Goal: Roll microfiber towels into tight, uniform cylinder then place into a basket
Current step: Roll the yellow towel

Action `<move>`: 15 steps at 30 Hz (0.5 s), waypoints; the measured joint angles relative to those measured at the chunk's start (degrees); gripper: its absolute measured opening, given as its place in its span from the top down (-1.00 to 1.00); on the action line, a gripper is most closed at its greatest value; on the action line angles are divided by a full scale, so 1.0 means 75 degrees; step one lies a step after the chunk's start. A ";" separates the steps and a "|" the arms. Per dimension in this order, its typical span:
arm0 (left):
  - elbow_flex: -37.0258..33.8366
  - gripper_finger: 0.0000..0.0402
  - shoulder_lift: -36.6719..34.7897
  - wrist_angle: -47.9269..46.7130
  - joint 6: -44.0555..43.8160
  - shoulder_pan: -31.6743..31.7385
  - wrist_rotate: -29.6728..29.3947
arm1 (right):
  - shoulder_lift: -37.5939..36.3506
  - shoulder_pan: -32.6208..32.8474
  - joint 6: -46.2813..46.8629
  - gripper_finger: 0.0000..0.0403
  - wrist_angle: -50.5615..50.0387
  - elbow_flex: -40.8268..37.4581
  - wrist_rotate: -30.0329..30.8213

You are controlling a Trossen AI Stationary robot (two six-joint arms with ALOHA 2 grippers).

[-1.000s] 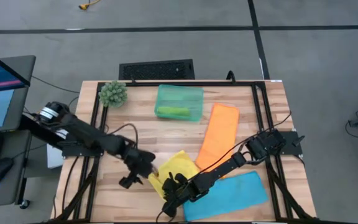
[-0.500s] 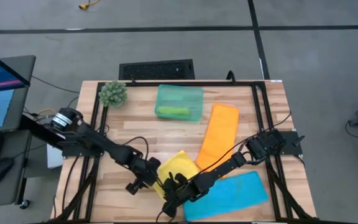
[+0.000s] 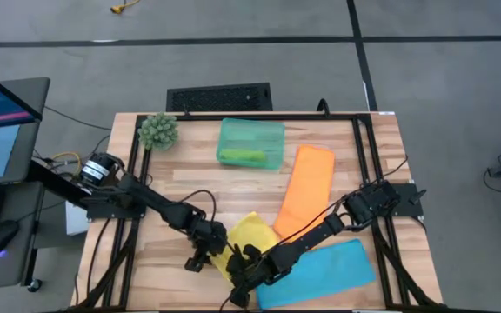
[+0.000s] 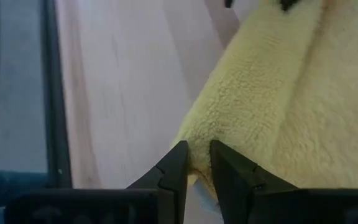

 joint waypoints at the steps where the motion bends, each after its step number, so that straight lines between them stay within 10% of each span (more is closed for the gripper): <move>1: -0.0005 0.24 0.0001 0.0028 -0.0260 -0.0013 -0.0035 | 0.0000 0.0002 0.0002 0.54 -0.0235 0.0091 0.0014; 15: -0.0032 0.24 0.0015 0.0336 -0.3957 -0.0371 -0.0758 | -0.0564 0.0631 0.0593 0.54 -0.1772 0.0200 0.1351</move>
